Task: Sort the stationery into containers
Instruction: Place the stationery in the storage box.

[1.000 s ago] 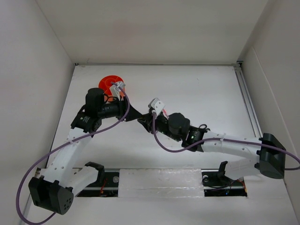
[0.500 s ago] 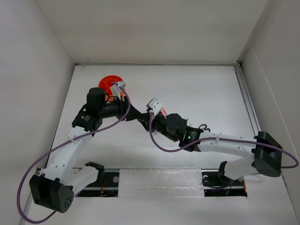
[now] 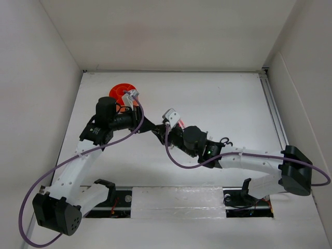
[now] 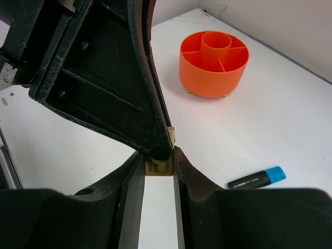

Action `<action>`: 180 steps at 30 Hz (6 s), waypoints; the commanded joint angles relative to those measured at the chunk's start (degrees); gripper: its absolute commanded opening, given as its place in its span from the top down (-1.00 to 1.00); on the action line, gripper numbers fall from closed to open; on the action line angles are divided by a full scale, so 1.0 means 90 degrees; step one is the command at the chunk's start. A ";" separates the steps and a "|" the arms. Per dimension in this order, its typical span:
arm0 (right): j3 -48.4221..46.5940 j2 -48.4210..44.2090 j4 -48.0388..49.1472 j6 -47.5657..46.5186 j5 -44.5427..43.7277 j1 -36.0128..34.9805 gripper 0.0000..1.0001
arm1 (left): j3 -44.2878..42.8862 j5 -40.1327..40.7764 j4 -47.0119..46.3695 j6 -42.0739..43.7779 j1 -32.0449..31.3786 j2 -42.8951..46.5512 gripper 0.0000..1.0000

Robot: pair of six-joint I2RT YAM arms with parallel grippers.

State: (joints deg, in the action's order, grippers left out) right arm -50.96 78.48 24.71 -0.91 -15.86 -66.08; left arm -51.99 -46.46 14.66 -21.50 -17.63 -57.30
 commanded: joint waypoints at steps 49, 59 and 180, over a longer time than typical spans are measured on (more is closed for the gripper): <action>0.0224 -0.3182 -0.3620 0.1837 -0.1928 -0.0001 -1.00 | -0.1994 0.4399 0.0948 -0.0697 0.0279 -0.0908 1.00; -0.0480 -0.3757 -0.5499 0.2874 -0.2681 -0.0060 -1.00 | -0.4552 0.6742 0.2170 -0.1615 0.0279 -0.2771 1.00; 0.0154 -0.4413 -0.6154 0.4027 -0.2271 -0.0841 -1.00 | -0.7046 0.8023 0.2366 -0.2699 0.1080 -0.7100 0.49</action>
State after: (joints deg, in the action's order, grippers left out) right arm -48.90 39.35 -31.16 34.81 -35.16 -73.21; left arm -115.85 25.12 35.42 -45.50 -7.86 -125.51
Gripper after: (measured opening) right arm 0.999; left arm 0.243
